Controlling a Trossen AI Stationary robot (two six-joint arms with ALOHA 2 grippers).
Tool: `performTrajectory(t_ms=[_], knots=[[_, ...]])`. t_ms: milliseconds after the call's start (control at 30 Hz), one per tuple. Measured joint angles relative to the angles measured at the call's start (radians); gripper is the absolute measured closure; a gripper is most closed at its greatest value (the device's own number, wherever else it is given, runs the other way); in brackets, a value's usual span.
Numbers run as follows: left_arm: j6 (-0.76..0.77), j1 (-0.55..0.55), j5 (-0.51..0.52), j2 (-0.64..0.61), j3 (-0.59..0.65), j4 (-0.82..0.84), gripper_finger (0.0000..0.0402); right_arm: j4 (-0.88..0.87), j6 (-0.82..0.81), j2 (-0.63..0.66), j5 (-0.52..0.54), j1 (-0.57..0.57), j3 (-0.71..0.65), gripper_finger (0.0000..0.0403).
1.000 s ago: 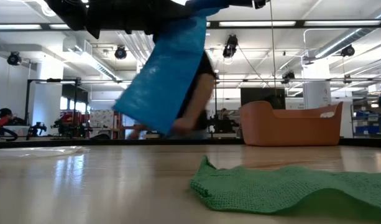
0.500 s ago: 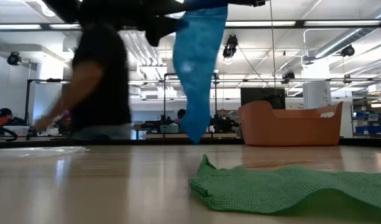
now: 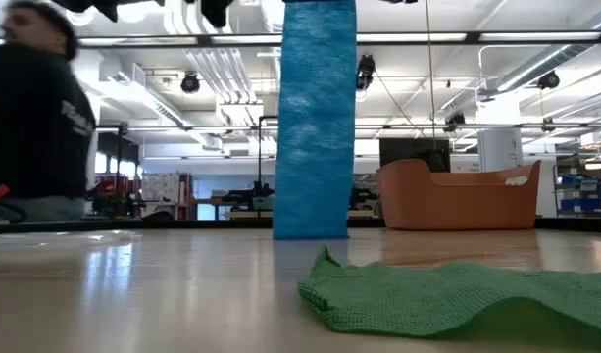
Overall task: Roll bandage
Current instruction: Roll the blue bandage
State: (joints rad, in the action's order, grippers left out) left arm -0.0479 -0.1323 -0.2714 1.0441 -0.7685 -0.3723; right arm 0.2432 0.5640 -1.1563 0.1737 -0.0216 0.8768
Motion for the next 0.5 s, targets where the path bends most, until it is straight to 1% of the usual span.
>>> performTrajectory(t_ms=[33,100,200,500], knots=[[-0.001,0.001,-0.016,0.008,0.0,-0.024,0.018,0.0,0.0,-0.005,-0.001,0.0,0.0,0.04],[-0.007,0.001,-0.017,0.024,0.0,-0.051,0.0181,0.0,0.0,-0.013,-0.021,0.0,0.0,0.04],[-0.027,0.001,0.021,0.048,-0.008,-0.054,0.0179,-0.001,-0.001,-0.026,-0.026,0.0,0.0,0.04],[-0.035,-0.001,0.04,0.173,-0.069,-0.056,0.0159,-0.009,0.008,-0.032,-0.058,0.0,0.0,0.04]])
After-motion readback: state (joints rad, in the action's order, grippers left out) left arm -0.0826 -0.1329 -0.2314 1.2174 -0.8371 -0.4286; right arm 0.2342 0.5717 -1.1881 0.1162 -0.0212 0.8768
